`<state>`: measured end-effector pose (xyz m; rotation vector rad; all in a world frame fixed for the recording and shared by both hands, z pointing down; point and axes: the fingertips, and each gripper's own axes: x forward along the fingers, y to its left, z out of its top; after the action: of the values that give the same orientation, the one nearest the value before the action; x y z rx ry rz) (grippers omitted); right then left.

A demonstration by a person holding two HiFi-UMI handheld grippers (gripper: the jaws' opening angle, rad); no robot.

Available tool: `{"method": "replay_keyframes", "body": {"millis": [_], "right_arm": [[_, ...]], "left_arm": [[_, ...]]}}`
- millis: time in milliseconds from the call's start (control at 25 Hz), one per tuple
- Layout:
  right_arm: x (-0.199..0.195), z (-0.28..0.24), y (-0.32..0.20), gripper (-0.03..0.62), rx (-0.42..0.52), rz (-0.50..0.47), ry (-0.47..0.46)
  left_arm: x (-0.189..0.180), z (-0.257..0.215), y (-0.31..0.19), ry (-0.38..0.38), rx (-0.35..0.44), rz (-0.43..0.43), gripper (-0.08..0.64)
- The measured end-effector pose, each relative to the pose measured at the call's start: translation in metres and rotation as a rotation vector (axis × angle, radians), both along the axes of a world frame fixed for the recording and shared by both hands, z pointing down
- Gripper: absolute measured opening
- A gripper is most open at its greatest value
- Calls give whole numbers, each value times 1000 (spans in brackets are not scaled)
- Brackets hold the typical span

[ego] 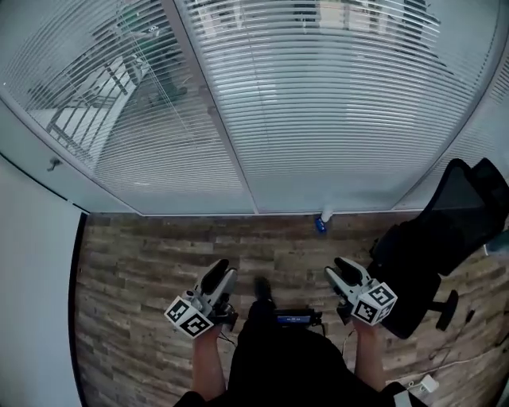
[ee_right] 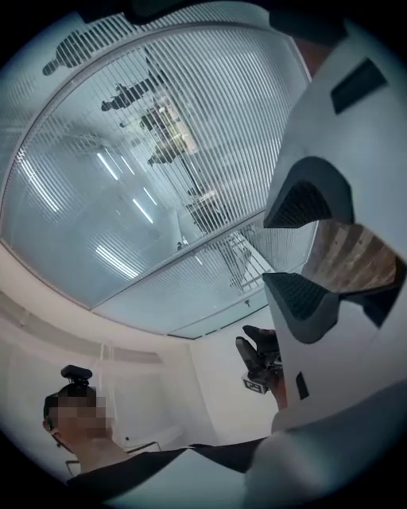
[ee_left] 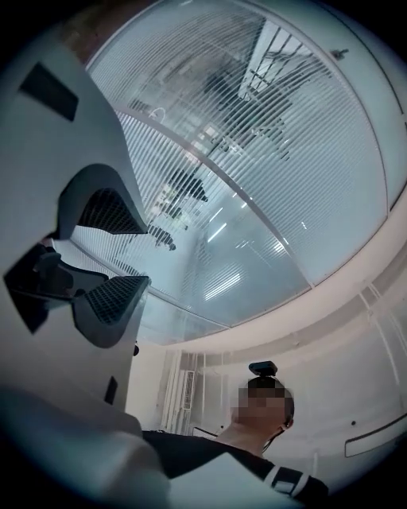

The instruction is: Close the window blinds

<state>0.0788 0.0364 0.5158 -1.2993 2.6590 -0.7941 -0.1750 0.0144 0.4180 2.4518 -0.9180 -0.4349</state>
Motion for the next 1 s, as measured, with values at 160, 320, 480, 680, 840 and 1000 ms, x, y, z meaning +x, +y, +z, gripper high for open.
{"method": "replay_keyframes", "body": {"millis": [160, 320, 480, 680, 840, 1000], "right_arm": [[22, 0, -34, 176, -21, 100, -3], [25, -14, -80, 176, -9, 192, -8], [14, -26, -124, 176, -52, 245, 24], [-18, -35, -154, 176, -61, 216, 38], [-30, -29, -168, 176, -86, 192, 127], [-25, -21, -184, 176, -103, 183, 131]], "left_arm": [[15, 9, -60, 35, -1, 70, 123], [11, 6, -126, 65, 3, 115, 121], [2, 3, -176, 75, -12, 148, 112], [-7, 16, -216, 125, -62, 167, 112], [-9, 35, -243, 150, -137, 150, 114], [-11, 39, -271, 112, -166, 89, 115]]}}
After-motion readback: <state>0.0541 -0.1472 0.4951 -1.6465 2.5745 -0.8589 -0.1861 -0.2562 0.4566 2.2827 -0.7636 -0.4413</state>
